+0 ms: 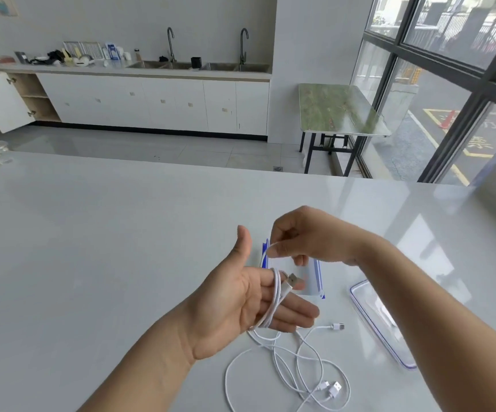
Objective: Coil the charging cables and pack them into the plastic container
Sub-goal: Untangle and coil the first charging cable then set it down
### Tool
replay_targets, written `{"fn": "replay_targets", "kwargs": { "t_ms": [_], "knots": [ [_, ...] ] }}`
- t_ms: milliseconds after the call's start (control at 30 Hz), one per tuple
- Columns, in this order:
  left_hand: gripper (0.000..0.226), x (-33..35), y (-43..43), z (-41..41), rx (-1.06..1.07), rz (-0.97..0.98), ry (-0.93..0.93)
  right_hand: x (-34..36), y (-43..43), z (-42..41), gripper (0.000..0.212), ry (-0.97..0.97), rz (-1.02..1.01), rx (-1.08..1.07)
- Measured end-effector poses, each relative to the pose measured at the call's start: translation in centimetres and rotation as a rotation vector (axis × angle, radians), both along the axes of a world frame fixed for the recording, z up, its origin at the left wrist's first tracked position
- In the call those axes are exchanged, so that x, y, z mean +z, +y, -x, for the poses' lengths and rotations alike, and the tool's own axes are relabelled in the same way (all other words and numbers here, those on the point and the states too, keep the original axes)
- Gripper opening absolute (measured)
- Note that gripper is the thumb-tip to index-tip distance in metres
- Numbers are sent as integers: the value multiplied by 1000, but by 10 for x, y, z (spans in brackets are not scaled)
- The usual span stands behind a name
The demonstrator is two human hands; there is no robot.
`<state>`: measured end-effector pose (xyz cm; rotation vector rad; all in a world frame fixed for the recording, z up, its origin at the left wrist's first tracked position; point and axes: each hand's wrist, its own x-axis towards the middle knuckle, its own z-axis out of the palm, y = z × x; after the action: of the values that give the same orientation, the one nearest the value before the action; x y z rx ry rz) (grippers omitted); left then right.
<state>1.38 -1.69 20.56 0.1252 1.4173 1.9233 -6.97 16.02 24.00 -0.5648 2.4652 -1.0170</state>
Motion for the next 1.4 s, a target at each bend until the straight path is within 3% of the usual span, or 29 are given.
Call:
{"fn": "replay_targets", "kwargs": {
  "t_ms": [133,267,400,667,767,933,1000,1200,1300,1400],
  "knots": [
    [111,-3,1,3,92,132,41,42,-9,-16,10,289,-196,12],
    [104,-6,3,7,326,-105,-19,42,-12,-45,13,567,-280,-140],
    [97,-4,3,10,479,-305,-18,18,-6,-64,10,589,-87,-296],
    [88,12,2,19,682,-461,-7,-34,-13,-102,17,228,401,-442],
    [85,17,4,19,677,-527,-15,-51,-16,-107,14,147,383,-418],
    [79,20,9,18,635,-596,-14,-71,-19,-99,13,243,285,-439],
    [79,19,11,17,621,-600,-13,-74,-17,-92,11,193,275,-477],
    [74,11,6,16,571,-629,-15,-65,-17,-82,10,-343,822,-595],
    [65,9,5,15,521,-632,-16,-70,-21,-74,19,-387,969,-676],
    [41,4,7,14,440,-618,29,-68,-25,-67,18,-405,1063,-657]
  ]
}}
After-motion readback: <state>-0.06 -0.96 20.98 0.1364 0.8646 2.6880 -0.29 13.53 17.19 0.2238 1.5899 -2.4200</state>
